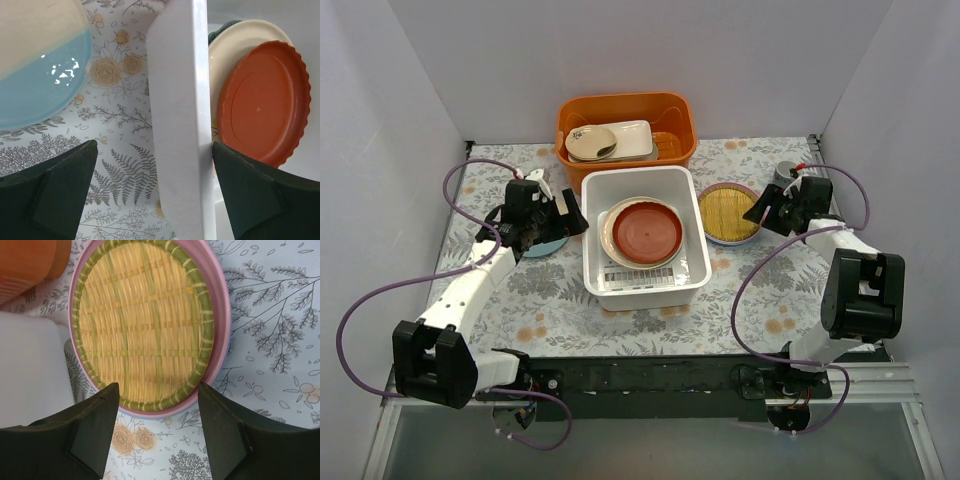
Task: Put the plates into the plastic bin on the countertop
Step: Pick up the plate at the center of the board.
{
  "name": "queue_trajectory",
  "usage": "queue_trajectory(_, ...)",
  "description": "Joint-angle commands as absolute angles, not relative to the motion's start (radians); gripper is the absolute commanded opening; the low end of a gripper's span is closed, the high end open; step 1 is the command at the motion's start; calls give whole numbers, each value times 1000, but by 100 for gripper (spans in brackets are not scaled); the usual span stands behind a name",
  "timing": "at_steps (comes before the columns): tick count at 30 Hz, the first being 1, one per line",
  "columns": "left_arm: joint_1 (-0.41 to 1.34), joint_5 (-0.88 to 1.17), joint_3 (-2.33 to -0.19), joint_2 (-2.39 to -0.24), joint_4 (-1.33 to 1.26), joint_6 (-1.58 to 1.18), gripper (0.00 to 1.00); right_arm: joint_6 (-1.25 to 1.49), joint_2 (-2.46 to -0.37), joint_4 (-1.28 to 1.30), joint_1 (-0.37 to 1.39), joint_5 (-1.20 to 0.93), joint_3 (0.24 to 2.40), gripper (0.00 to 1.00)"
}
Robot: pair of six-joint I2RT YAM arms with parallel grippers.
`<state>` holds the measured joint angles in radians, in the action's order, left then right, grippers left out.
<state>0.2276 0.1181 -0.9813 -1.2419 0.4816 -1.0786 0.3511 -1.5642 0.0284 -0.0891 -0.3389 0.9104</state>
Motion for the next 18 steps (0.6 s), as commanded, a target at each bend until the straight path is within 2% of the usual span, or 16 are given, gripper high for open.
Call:
queue_trajectory(1,198,192,-950,-1218,442,-1058,98,365,-1626,-18,-109,-374,997,71)
queue_trajectory(18,186,212,-916,-1209,439,-1055,98,400,-1759,-115,-126,-380,1017,71)
